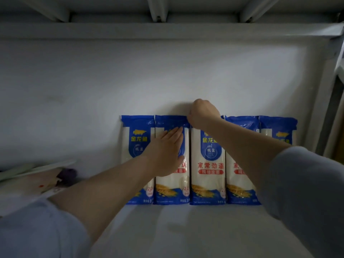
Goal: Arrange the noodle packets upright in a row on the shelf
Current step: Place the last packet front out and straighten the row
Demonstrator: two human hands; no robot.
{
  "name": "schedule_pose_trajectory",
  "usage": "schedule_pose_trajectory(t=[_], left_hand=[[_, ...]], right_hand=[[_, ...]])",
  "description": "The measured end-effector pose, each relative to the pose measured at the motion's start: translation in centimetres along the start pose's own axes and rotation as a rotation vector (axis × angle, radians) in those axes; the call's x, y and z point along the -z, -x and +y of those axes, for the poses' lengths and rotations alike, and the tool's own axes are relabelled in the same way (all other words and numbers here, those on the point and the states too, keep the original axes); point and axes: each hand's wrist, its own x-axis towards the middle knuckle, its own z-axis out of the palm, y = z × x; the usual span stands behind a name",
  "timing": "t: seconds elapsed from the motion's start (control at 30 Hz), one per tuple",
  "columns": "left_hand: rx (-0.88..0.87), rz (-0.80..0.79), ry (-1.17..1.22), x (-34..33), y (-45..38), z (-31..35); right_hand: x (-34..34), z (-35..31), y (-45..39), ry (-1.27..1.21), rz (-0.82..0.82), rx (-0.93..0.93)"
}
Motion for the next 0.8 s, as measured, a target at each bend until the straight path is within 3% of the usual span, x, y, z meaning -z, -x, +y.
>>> schedule_pose_trajectory(t=[0.2,0.33,0.53,0.67,0.8], left_hand=[[-0.009,0.063,0.027,0.0,-0.1,0.3],[-0.006,0.010,-0.014,0.8,-1.3,0.2],[0.013,-0.072,0.005,1.0,-2.0,0.5],[-0.021,0.077,0.151,2.7,-1.4,1.1],[0.000,0.089,0.178,4.3,0.9,2.0]], right_hand=[[-0.5,0.3,-0.8,0.024,0.031,0.021],[-1.0,0.6,-0.8,0.089,0.029,0.085],[-0.4,2.2,0.2,-0.228,0.200,0.097],[1.2,4.6,1.9,-0.413,0.221,0.020],[1.9,8.1,3.7,-0.381,0.269,-0.018]])
